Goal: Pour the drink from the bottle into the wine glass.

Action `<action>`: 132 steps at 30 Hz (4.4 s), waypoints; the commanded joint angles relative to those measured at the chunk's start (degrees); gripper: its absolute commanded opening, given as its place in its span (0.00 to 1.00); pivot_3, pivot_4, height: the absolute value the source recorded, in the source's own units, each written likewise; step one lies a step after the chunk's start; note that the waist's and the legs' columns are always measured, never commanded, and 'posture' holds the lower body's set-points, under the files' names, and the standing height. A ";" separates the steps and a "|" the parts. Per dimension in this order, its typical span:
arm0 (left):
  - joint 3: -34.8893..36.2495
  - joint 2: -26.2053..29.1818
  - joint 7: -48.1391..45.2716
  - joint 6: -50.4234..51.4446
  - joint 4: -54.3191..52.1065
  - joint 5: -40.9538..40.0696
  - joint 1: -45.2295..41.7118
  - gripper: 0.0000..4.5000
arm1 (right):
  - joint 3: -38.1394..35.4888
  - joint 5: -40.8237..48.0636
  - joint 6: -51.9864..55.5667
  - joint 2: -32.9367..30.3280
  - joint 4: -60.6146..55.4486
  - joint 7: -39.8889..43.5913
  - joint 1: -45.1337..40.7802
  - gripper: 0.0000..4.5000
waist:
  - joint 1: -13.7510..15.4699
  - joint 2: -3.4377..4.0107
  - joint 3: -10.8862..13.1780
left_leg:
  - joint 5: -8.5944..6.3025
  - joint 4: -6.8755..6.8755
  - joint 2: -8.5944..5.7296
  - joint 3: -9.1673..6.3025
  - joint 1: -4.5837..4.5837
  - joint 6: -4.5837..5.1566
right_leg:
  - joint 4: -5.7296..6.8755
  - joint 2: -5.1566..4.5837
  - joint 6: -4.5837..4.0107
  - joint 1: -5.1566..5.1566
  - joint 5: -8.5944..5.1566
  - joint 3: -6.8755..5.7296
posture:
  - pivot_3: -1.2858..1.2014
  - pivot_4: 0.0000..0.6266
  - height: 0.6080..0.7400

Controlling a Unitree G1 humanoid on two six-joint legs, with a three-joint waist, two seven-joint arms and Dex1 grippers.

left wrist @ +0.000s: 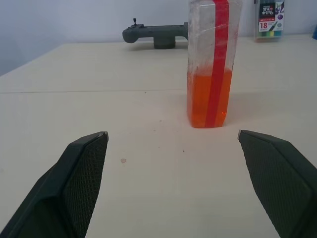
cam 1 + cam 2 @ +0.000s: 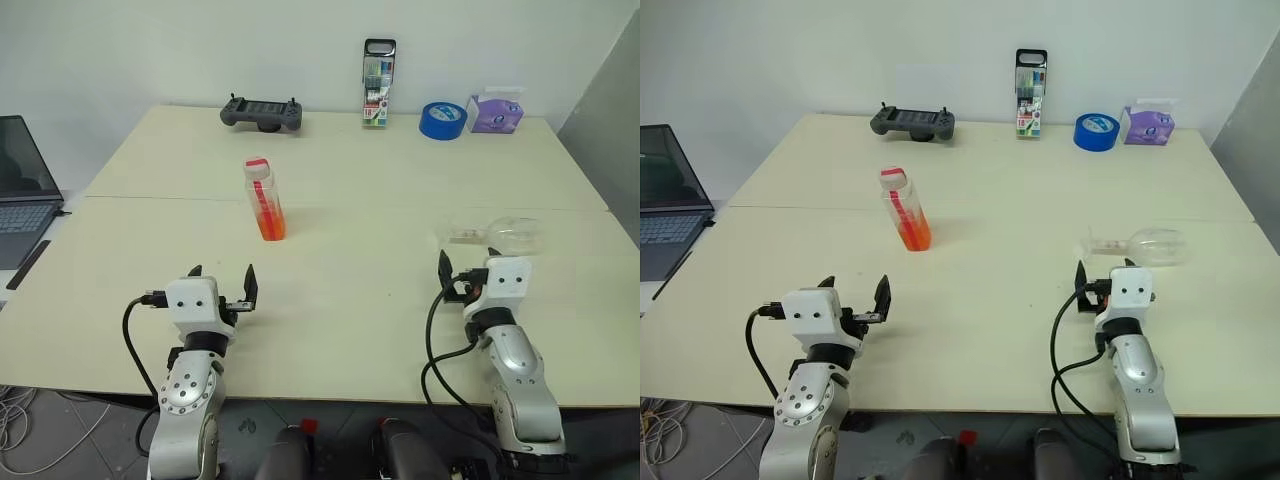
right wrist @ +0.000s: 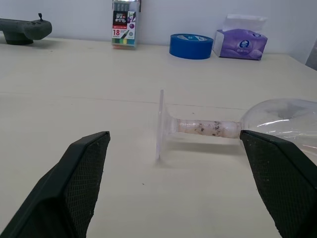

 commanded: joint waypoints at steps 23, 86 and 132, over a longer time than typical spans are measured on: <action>-5.87 -6.32 11.34 6.77 11.06 9.54 -26.22 1.00 | 3.73 24.50 22.90 -16.95 -3.96 28.30 -24.45 1.00 | 0.08 -0.08 0.06 | 0.00 0.03 -0.28 -0.06 -0.02 0.03 | 0.04 0.05 -0.25 0.05 0.17 -0.13 | 0.52 0.24 1.00; -0.43 1.36 4.07 -10.22 48.11 3.17 -50.37 0.45 | 4.64 25.43 28.01 -14.85 -3.47 25.97 -31.78 1.00 | -0.01 -0.08 0.07 | 0.06 0.12 -0.27 -0.17 -0.30 -0.07 | 0.11 -0.15 -0.20 -0.18 0.21 -0.19 | 0.52 0.24 1.00; -15.89 4.35 -31.62 0.00 24.15 -7.55 -39.11 0.44 | 2.74 29.67 53.31 -12.78 -1.93 14.97 -47.57 0.42 | -0.14 -0.05 0.08 | 0.19 0.15 -0.30 -0.26 -0.65 -0.08 | 0.19 -0.25 -0.24 -0.49 0.22 -0.23 | 0.52 0.24 1.00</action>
